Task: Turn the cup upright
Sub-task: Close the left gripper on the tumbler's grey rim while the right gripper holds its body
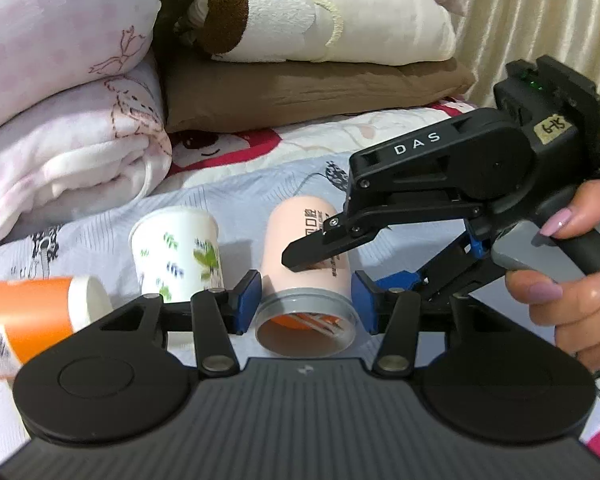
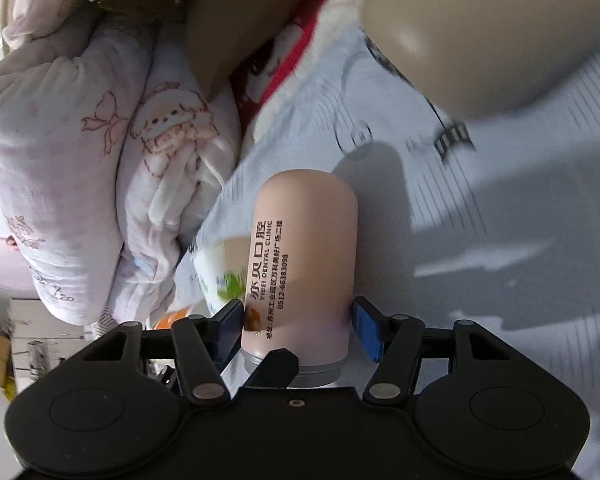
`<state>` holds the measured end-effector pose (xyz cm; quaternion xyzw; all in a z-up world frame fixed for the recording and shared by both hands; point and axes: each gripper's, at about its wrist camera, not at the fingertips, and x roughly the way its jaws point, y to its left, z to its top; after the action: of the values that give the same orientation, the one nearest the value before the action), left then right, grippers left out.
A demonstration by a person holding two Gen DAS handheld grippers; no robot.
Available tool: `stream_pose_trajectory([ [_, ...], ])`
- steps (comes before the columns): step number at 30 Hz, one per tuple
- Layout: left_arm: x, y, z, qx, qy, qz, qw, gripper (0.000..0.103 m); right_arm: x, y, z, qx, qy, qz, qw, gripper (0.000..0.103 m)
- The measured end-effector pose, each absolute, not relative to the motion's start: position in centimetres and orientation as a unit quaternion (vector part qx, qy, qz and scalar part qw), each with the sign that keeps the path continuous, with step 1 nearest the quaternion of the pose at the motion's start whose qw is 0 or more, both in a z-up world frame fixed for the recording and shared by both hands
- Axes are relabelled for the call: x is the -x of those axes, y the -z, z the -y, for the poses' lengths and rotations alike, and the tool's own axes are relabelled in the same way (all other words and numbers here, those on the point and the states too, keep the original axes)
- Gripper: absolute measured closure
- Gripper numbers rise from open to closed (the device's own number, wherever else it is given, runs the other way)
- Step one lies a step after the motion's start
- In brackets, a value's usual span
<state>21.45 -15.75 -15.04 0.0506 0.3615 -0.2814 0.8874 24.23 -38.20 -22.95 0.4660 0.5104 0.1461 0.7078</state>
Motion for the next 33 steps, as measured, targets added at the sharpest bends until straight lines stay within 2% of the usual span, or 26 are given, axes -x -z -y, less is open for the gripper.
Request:
stream_pose_trajectory([
  [9,-17.0,14.7,13.1,-0.056,0.287,-0.385,0.876,0.055,-20.0,21.6,35.4,-0.452,-0.136,-0.537,0.699,0.038],
  [16,-14.6,15.1,9.2,-0.011,0.294,-0.422,0.857,0.055,-17.2,22.6,33.4,-0.453,-0.134,-0.582,0.662,0.039],
  [25,-10.8,13.7,6.4,-0.002,0.31,-0.416,0.855,0.055,-13.7,21.7,31.4,-0.464,-0.131,-0.58,0.657,0.039],
  [33,-9.5,14.9,5.6,-0.013,0.295,-0.414,0.861,0.055,-13.0,22.2,30.2,-0.457,-0.127,-0.584,0.658,0.039],
])
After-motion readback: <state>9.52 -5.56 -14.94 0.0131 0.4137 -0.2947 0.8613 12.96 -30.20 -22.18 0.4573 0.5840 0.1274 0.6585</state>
